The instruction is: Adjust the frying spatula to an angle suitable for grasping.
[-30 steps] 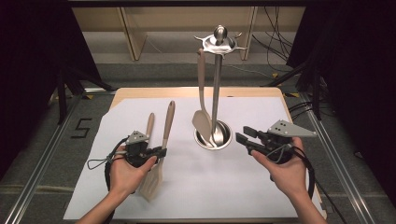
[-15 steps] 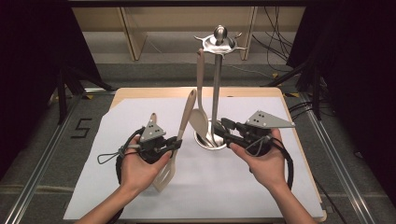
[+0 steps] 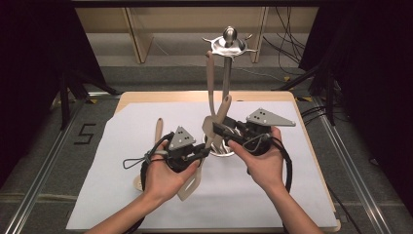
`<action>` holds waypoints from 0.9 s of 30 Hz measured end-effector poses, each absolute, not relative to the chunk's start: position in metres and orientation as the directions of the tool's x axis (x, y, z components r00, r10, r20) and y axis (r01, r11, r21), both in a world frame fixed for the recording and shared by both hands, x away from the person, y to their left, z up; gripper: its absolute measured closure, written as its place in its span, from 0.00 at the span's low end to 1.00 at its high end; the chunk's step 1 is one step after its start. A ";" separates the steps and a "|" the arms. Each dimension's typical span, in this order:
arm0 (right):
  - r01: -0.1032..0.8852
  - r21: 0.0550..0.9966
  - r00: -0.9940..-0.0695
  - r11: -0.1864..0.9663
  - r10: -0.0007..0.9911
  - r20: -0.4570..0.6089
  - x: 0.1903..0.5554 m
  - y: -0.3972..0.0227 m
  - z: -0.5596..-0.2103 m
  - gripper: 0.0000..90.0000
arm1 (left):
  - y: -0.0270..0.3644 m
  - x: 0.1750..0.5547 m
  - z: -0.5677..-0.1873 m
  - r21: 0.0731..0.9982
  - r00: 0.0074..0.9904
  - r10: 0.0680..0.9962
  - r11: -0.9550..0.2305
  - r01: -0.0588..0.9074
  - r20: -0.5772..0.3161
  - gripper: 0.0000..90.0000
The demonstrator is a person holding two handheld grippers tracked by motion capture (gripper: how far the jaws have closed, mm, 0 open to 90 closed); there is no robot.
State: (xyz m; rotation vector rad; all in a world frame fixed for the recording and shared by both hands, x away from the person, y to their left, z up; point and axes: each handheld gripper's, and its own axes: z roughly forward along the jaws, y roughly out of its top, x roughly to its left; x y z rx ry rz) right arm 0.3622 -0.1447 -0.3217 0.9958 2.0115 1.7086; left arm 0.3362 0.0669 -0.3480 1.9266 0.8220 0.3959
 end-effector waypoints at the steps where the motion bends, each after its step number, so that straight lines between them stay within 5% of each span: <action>1: 0.307 0.951 -0.708 0.040 0.677 0.200 0.362 -0.144 -0.321 0.64 | 0.065 0.336 -0.348 0.879 0.721 0.690 -0.304 0.367 -0.062 0.87; 13: 0.306 0.952 -0.748 -0.020 0.614 0.253 0.358 -0.156 -0.314 0.82 | 0.056 0.334 -0.344 0.897 0.762 0.647 -0.321 0.303 -0.026 0.86; 20: 0.249 0.967 -0.848 0.054 0.495 0.191 0.355 -0.168 -0.300 0.84 | 0.065 0.343 -0.335 0.914 0.901 0.430 -0.339 0.221 -0.059 0.58; 27: 0.185 0.976 -0.927 0.116 0.350 0.134 0.349 -0.174 -0.292 0.84 | 0.062 0.344 -0.330 0.929 0.963 0.233 -0.308 0.204 -0.134 0.58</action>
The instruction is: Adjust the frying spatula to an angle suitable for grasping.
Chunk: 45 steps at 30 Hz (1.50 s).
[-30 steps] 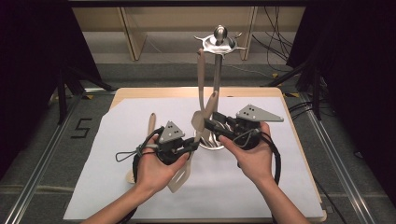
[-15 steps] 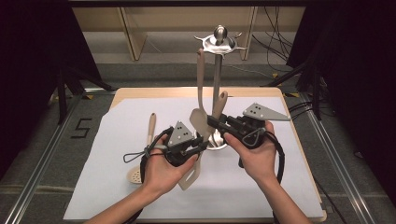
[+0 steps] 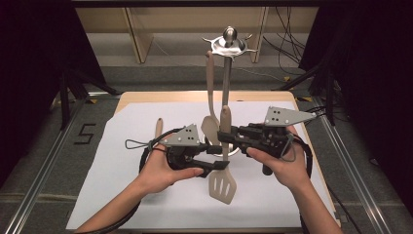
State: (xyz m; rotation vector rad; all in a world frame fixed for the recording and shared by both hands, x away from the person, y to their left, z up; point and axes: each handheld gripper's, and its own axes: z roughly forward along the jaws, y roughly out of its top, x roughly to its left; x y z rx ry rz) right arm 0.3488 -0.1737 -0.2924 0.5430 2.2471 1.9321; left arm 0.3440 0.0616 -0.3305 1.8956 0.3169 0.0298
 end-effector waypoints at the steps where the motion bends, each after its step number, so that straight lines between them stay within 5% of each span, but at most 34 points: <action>1: 0.192 0.975 -0.930 0.111 0.336 0.145 0.347 -0.174 -0.293 0.84 | 0.061 0.344 -0.331 0.931 0.964 0.234 -0.307 0.199 -0.129 0.59; 14: 0.201 0.979 -0.937 0.047 0.299 0.178 0.346 -0.183 -0.290 0.84 | 0.058 0.354 -0.338 0.964 0.963 0.198 -0.158 0.213 -0.180 0.84; 23: 0.224 0.975 -0.930 0.007 0.300 0.211 0.347 -0.189 -0.290 0.80 | 0.054 0.350 -0.332 0.968 0.956 0.253 -0.161 0.195 -0.151 0.86; 33: 0.234 0.970 -0.881 -0.059 0.410 0.237 0.349 -0.217 -0.291 0.59 | 0.049 0.357 -0.326 0.963 0.918 0.374 -0.173 0.209 -0.132 0.87; 39: 0.267 0.955 -0.817 -0.128 0.496 0.294 0.351 -0.248 -0.302 0.59 | 0.050 0.362 -0.321 0.960 0.900 0.417 -0.175 0.217 -0.127 0.87; 45: 0.310 0.948 -0.705 -0.067 0.653 0.276 0.357 -0.272 -0.337 0.65 | 0.050 0.367 -0.317 0.961 0.884 0.453 -0.172 0.215 -0.116 0.87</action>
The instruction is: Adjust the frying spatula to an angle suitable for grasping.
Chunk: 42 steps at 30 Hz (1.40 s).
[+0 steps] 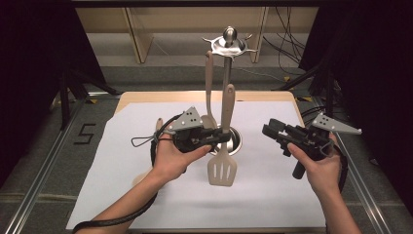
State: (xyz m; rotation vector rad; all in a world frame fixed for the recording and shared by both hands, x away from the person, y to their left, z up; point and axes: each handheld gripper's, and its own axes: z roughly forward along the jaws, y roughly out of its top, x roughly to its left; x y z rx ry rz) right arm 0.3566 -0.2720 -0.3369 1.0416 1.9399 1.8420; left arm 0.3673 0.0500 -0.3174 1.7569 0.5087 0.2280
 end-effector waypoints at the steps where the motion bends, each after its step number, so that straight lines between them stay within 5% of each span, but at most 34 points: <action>1: 0.310 0.949 -0.695 -0.051 0.669 0.263 0.357 -0.274 -0.341 0.66 | 0.050 0.368 -0.317 0.963 0.882 0.458 -0.172 0.209 -0.110 0.87; 17: 0.394 0.917 -0.616 0.067 0.759 0.210 0.356 -0.279 -0.391 0.66 | 0.046 0.374 -0.305 0.962 0.871 0.481 -0.182 0.206 -0.096 0.86; 39: 0.356 0.930 -0.597 0.095 0.789 0.147 0.356 -0.283 -0.392 0.64 | 0.039 0.394 -0.289 0.957 0.843 0.531 -0.188 0.219 -0.088 0.86; 42: 0.409 0.911 -0.578 0.058 0.788 0.210 0.352 -0.280 -0.390 0.64 | 0.039 0.396 -0.287 0.957 0.839 0.536 -0.188 0.221 -0.088 0.86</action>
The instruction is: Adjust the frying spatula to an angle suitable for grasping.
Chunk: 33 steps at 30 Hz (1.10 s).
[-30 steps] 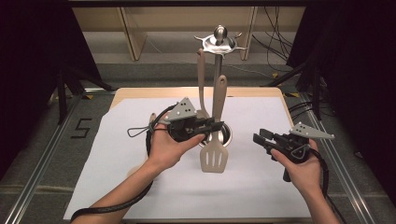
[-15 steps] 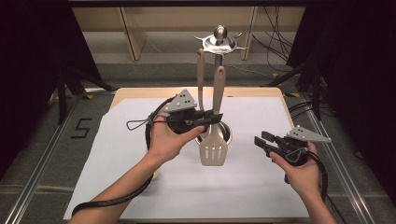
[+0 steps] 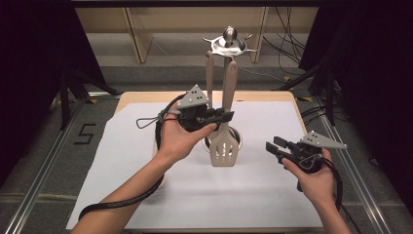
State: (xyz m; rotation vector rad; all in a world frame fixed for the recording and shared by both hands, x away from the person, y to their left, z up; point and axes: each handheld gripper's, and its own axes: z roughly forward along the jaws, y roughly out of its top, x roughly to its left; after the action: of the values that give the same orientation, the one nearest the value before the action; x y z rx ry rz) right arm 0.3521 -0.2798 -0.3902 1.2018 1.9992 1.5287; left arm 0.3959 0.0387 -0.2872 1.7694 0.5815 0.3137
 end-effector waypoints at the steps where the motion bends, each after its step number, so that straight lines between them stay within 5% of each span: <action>1: 0.401 0.914 -0.582 0.062 0.788 0.201 0.353 -0.280 -0.391 0.64 | 0.038 0.397 -0.286 0.957 0.838 0.538 -0.187 0.221 -0.088 0.86; 33: 0.380 0.924 -0.584 0.043 0.786 0.203 0.351 -0.290 -0.391 0.63 | 0.032 0.411 -0.290 0.946 0.827 0.544 -0.174 0.275 -0.140 0.87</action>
State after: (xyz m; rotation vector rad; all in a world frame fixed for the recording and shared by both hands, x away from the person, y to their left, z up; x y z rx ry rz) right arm 0.3510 -0.2896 -0.3910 1.1772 1.9691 1.5546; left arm 0.4109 0.0324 -0.2896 1.7686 0.6312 0.2698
